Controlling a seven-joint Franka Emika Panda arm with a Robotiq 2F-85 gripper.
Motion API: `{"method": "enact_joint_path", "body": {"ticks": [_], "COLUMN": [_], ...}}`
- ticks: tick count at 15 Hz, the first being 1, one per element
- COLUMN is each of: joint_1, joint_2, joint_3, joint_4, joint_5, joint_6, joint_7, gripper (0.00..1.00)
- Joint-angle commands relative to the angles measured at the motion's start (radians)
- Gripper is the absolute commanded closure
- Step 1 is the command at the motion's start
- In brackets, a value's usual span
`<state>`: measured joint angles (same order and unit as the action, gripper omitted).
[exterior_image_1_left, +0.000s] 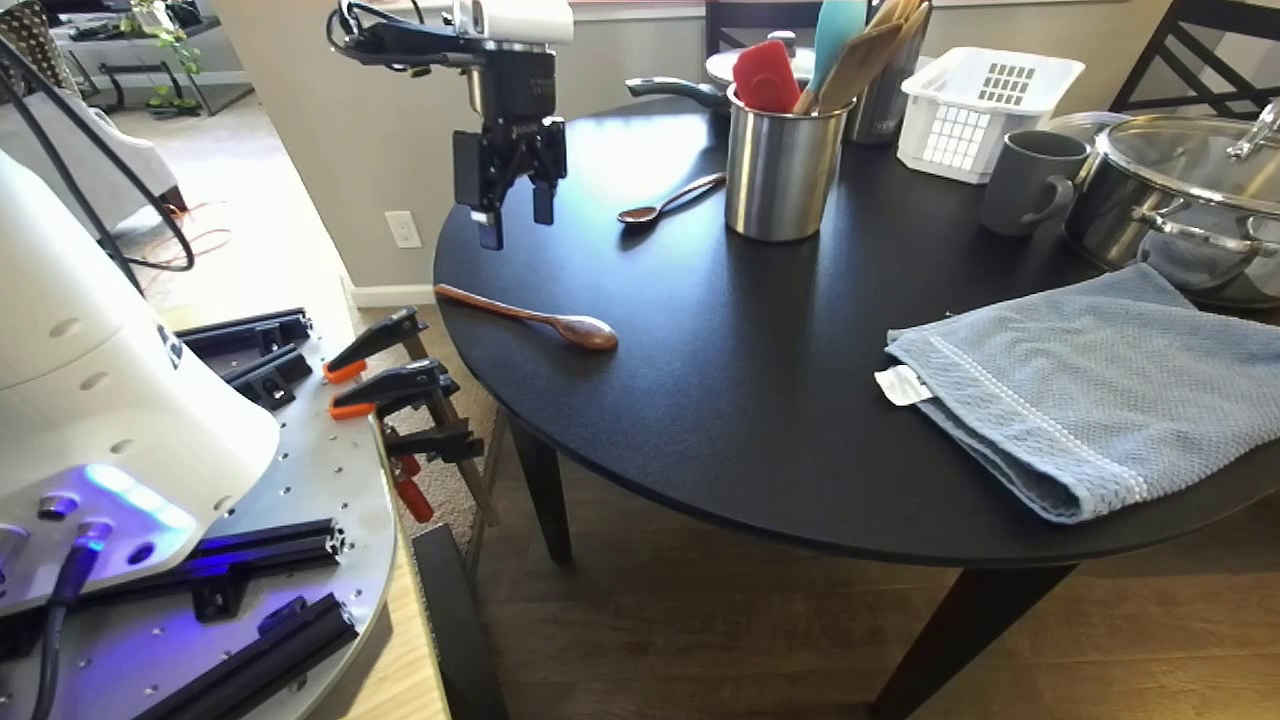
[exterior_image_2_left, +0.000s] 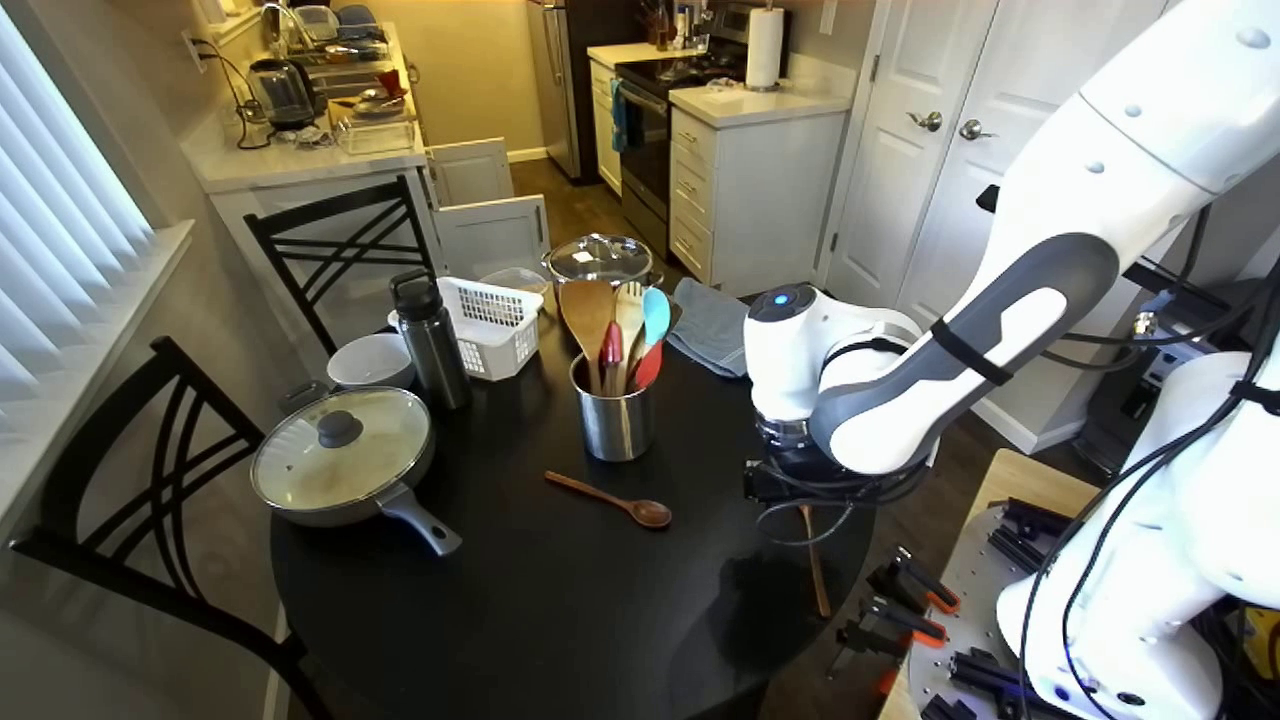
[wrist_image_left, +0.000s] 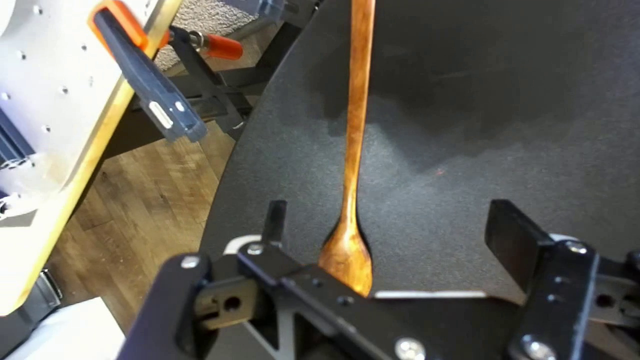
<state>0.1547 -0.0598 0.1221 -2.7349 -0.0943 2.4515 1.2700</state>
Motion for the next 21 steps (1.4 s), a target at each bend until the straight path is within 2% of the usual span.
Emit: {"method": "enact_joint_path", "body": {"ticks": [1,6,10,14,18,21], "joint_1": [-0.051,-0.104,-0.094,-0.088,-0.032,-0.034], "joint_2": [-0.004,0.13,0.252,0.32,0.316,0.336], "joint_3": [-0.011,-0.05,-0.118,-0.146,-0.217,-0.202], "joint_4": [-0.041,-0.042,-0.046,-0.043,-0.039,-0.039], "joint_5": [-0.072,-0.236,-0.378,-0.386,-0.45,-0.429], "joint_6": [0.042,0.272,0.457,0.531,0.596,0.683], "joint_7": [0.018,0.061,0.14,0.144,0.195,0.198], "gripper": [0.0,0.0,0.0,0.0,0.0,0.0]}}
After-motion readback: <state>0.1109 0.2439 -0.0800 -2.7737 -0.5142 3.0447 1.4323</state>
